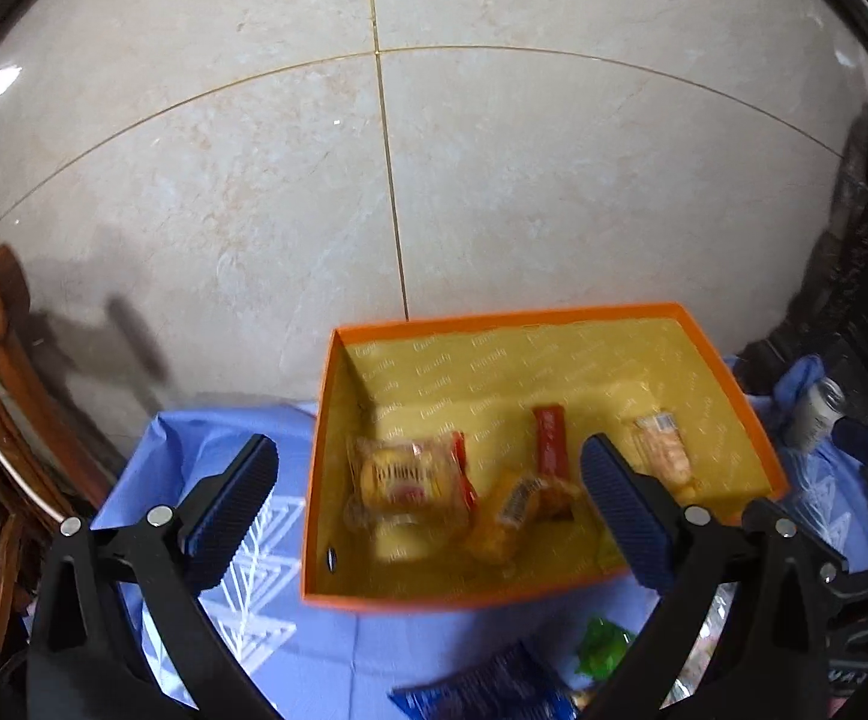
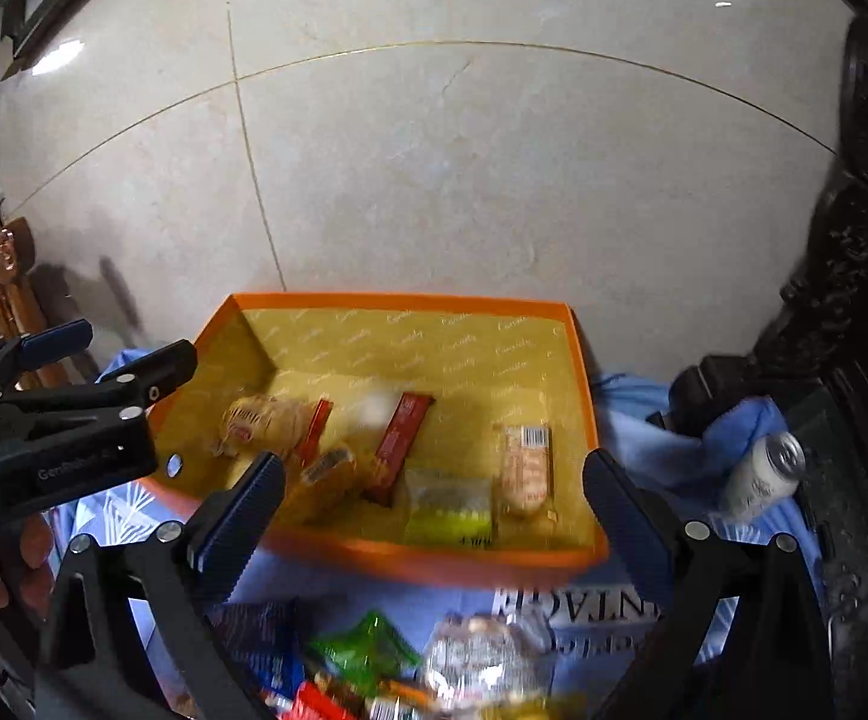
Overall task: Organize snacks
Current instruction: 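Move both open tools back toward the remaining snacks, then grasp the pink mooncake bag with the left tool while the right tool grasps the peanut bag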
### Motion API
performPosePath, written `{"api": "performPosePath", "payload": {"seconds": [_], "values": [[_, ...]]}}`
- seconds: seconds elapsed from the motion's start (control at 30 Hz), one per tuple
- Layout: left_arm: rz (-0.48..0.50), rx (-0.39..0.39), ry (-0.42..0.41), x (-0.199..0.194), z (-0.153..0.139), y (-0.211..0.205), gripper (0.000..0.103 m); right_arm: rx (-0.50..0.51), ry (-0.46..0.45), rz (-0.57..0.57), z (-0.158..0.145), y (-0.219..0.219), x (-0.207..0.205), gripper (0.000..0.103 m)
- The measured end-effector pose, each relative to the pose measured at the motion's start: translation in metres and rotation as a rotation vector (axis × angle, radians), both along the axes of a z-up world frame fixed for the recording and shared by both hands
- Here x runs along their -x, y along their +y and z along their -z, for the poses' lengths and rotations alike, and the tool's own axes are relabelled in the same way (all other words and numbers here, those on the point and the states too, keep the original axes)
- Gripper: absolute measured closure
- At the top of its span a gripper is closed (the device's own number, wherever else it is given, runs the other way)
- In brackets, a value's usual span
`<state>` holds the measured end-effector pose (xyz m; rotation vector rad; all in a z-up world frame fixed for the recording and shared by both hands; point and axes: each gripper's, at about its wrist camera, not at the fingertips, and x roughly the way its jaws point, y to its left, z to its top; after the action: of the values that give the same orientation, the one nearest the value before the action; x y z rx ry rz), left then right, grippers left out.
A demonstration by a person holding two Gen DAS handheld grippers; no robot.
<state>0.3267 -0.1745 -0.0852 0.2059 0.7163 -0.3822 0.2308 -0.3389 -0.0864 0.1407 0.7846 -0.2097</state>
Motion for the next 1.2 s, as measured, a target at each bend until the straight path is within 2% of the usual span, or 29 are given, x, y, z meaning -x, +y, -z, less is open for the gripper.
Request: {"api": "performPosePath", "payload": {"seconds": [0.2, 0.33, 0.43, 0.57, 0.67, 0.73, 0.9, 0.97, 1.07, 1.2], "values": [[0.003, -0.005, 0.021, 0.048, 0.012, 0.025, 0.004, -0.023, 0.038, 0.013, 0.010, 0.006, 0.049, 0.003], [0.051, -0.014, 0.024, 0.085, 0.028, 0.042, 0.004, -0.096, 0.060, 0.013, 0.022, 0.016, 0.088, 0.003], [0.090, -0.032, 0.035, 0.111, 0.048, 0.057, 0.004, -0.124, 0.084, 0.027, 0.042, 0.032, 0.117, 0.003], [0.120, -0.075, 0.076, 0.142, 0.082, 0.080, 0.004, -0.240, 0.159, 0.052, 0.083, 0.058, 0.143, 0.003], [0.102, -0.128, 0.118, 0.157, 0.103, 0.098, 0.004, -0.314, 0.226, 0.055, 0.115, 0.081, 0.150, 0.003], [0.080, -0.134, 0.135, 0.164, 0.112, 0.113, 0.004, -0.348, 0.263, 0.058, 0.130, 0.091, 0.151, 0.003], [0.056, -0.154, 0.137, 0.171, 0.121, 0.137, 0.004, -0.318, 0.300, 0.086, 0.153, 0.112, 0.145, 0.004], [0.064, -0.158, 0.135, 0.167, 0.124, 0.137, 0.004, -0.301, 0.301, 0.088, 0.159, 0.117, 0.140, 0.008], [0.085, -0.162, 0.141, 0.158, 0.131, 0.128, 0.004, -0.291, 0.326, 0.087, 0.169, 0.124, 0.132, 0.021], [0.182, -0.161, 0.156, 0.152, 0.144, 0.106, 0.004, -0.270, 0.317, 0.061, 0.169, 0.131, 0.128, 0.030]]}}
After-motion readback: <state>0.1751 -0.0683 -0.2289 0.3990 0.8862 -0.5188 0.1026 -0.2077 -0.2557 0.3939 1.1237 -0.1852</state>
